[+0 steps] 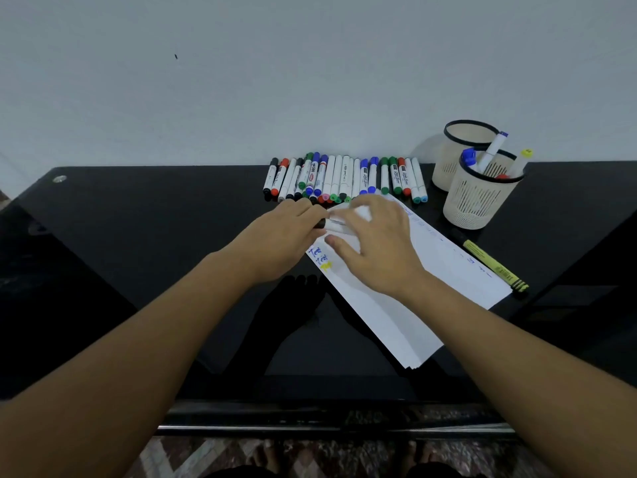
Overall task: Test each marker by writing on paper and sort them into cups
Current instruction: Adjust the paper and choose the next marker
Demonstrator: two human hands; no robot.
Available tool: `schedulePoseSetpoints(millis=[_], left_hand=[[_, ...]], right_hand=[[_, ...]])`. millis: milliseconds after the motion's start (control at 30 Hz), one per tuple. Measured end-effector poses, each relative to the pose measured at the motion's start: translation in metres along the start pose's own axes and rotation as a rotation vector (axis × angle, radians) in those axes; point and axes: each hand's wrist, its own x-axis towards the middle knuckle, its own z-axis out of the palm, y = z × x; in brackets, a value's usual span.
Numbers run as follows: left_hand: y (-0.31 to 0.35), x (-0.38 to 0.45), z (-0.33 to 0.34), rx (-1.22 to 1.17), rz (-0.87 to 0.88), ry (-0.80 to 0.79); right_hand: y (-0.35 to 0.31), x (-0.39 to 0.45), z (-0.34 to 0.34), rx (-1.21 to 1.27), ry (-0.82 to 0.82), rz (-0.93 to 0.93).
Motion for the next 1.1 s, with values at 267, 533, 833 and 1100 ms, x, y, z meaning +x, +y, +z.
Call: schedulePoseSetpoints(millis=[267, 533, 833, 1100], left_hand=[[-0.002, -0.001, -0.001, 0.032, 0.0, -0.035], [0.006, -0.004, 0.006, 0.035, -0.031, -0.047], [0.013, -0.006, 0.011, -0.012, -0.028, -0.12], [0.012, -0.004, 0.004, 0.011, -0.013, -0.041]], right_hand=[[0.002, 0.007, -0.014, 0.112, -0.411, -0.031], [0.007, 0.009, -0.01, -0.057, -0.341, -0.135], [0.016, 0.002, -0.004, -0.211, -0.257, -0.145], [0.012, 0.002, -0.009, -0.186, -0.222, -0.25]])
